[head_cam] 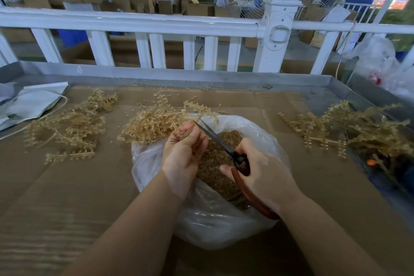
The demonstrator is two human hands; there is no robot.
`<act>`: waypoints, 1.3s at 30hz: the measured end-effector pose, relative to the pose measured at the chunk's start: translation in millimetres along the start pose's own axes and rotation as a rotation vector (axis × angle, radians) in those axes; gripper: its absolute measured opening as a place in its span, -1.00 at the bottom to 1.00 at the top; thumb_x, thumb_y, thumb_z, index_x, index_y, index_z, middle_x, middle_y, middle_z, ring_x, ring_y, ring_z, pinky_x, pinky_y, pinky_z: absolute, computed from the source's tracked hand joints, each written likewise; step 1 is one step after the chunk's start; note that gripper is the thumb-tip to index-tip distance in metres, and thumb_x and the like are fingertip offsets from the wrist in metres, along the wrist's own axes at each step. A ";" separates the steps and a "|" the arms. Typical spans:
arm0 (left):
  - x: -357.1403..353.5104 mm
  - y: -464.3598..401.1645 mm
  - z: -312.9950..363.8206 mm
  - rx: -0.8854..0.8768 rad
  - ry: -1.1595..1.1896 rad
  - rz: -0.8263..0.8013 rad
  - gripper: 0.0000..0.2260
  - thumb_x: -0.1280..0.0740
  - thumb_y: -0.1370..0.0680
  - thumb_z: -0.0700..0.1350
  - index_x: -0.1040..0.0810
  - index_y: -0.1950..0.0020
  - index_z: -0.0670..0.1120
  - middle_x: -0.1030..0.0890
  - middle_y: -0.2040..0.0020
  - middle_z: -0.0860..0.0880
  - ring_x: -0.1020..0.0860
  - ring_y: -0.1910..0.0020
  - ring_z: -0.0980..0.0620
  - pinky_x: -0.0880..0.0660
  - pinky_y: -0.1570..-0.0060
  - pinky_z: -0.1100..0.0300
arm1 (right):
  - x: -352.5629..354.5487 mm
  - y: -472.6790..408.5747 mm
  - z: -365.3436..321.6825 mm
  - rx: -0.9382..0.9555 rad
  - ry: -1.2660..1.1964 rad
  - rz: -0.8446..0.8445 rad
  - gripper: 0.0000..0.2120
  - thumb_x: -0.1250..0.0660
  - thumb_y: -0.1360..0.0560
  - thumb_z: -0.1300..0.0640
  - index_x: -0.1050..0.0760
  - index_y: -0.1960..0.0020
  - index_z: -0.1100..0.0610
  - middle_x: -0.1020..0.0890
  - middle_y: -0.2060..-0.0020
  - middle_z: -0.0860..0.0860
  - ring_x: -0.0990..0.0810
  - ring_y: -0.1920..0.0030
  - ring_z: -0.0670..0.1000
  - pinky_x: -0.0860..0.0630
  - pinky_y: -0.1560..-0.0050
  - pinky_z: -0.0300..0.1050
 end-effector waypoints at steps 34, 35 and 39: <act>3.1 -3.7 -7.0 0.052 -0.126 -0.158 -0.81 -0.26 -0.51 -0.38 -0.51 0.15 -0.11 -0.59 0.43 0.00 -0.57 0.47 0.13 -0.56 0.40 0.29 | 1.0 -4.3 -3.0 -0.033 -0.033 -0.014 -0.69 -0.31 -0.47 -0.22 -0.31 0.10 -0.02 -0.41 0.41 -0.14 -0.41 0.42 -0.18 -0.24 0.36 -0.33; 3.1 -3.6 -7.4 0.052 -0.130 -0.163 -0.81 -0.26 -0.51 -0.38 -0.50 0.16 -0.11 -0.59 0.43 0.00 -0.57 0.47 0.13 -0.56 0.40 0.30 | 0.7 -4.5 -3.2 -0.025 -0.025 -0.014 -0.69 -0.30 -0.47 -0.22 -0.30 0.10 -0.02 -0.40 0.42 -0.13 -0.40 0.42 -0.18 -0.25 0.36 -0.33; 3.1 -3.9 -7.6 0.052 -0.142 -0.173 -0.80 -0.25 -0.51 -0.39 -0.50 0.16 -0.11 -0.59 0.43 -0.01 -0.57 0.47 0.13 -0.56 0.40 0.29 | -0.8 -5.6 -1.9 -0.016 -0.001 -0.015 -0.68 -0.28 -0.47 -0.24 -0.30 0.08 -0.02 -0.42 0.41 -0.13 -0.41 0.41 -0.18 -0.27 0.34 -0.33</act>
Point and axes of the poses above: each hand's wrist, its own y-axis away from the middle knuckle, its own x-axis out of the back of the hand, z = x × y, the point moved 3 cm from there along -y, towards the middle knuckle
